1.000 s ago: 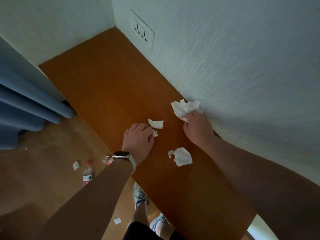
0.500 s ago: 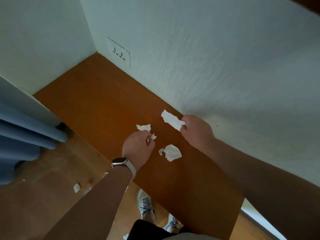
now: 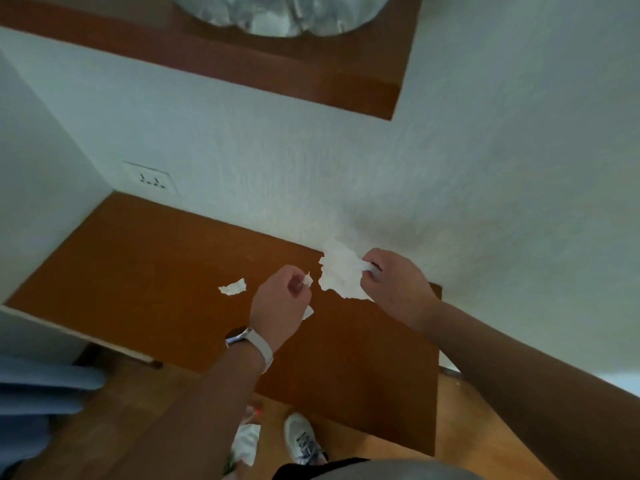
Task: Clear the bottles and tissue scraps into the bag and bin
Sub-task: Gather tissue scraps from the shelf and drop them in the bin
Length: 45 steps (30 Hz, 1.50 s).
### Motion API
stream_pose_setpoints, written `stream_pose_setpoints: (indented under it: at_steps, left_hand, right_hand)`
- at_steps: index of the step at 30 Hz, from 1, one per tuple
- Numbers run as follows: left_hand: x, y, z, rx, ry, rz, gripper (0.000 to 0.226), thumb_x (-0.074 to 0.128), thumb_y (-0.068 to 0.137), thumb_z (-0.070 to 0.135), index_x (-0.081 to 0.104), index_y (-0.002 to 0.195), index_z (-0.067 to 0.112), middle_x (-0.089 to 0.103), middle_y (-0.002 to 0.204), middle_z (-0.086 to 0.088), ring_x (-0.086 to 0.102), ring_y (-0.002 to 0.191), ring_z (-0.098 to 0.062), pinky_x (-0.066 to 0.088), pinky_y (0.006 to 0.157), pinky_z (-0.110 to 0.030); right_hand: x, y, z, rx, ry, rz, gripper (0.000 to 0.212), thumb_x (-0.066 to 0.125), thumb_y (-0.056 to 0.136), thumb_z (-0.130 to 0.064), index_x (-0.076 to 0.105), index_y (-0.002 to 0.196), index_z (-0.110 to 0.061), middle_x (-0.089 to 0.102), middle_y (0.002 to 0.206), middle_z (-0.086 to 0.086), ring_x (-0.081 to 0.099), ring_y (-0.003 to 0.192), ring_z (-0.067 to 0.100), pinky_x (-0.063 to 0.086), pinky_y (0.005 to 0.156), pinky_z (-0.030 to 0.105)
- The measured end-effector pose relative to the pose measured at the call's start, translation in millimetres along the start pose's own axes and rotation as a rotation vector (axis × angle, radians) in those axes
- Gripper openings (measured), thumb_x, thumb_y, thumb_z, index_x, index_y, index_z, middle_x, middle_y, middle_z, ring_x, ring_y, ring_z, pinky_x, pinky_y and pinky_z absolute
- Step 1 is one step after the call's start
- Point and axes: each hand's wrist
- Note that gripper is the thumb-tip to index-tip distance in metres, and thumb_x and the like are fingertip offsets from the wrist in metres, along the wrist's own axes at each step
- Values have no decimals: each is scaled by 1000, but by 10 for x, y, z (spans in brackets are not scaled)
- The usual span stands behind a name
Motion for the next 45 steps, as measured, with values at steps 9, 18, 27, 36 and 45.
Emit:
stream_pose_setpoints:
  at_steps: [9, 18, 27, 36, 45]
  left_hand:
    - [489, -531, 847, 151, -11, -136, 6, 61, 91, 25, 65, 96, 23, 65, 84, 11, 61, 81, -6, 51, 70, -21]
    - [1344, -1623, 2030, 281, -91, -295, 6, 63, 91, 25, 65, 87, 30, 66, 79, 11, 59, 70, 0, 42, 56, -10]
    - [2438, -2608, 3100, 470, -59, -500, 10, 61, 92, 27, 60, 83, 32, 64, 78, 9, 58, 71, -6, 41, 60, -15]
    - [3397, -3291, 3913, 680, -45, -753, 11, 64, 90, 25, 63, 79, 29, 65, 72, 9, 55, 62, 3, 40, 57, -8]
    - [4604, -3834, 4563, 819, -30, -1055, 4, 64, 89, 24, 66, 86, 25, 67, 78, 7, 60, 72, -9, 42, 65, -20]
  right_hand:
    - [-618, -1043, 611, 111, 113, 154, 9, 48, 91, -21, 56, 93, -20, 56, 82, -7, 55, 75, 13, 46, 66, 30]
    - [-1194, -2680, 1601, 277, 252, 343, 5, 50, 88, -18, 54, 90, -20, 52, 72, -8, 48, 65, 10, 35, 56, 25]
    - [-1583, -4297, 2609, 541, 355, 553, 7, 52, 89, -21, 58, 89, -18, 59, 78, -3, 57, 72, 15, 49, 66, 33]
    - [-1747, -5496, 3264, 815, 420, 821, 6, 54, 86, -20, 60, 85, -21, 61, 74, -6, 58, 69, 13, 48, 63, 32]
    - [-1802, -6354, 3863, 1151, 443, 963, 10, 53, 88, -22, 61, 84, -27, 61, 70, -9, 54, 59, 6, 36, 48, 17]
Point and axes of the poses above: each hand's wrist, its own y-axis towards the middle knuckle, its own x-axis out of the palm, z = x × y
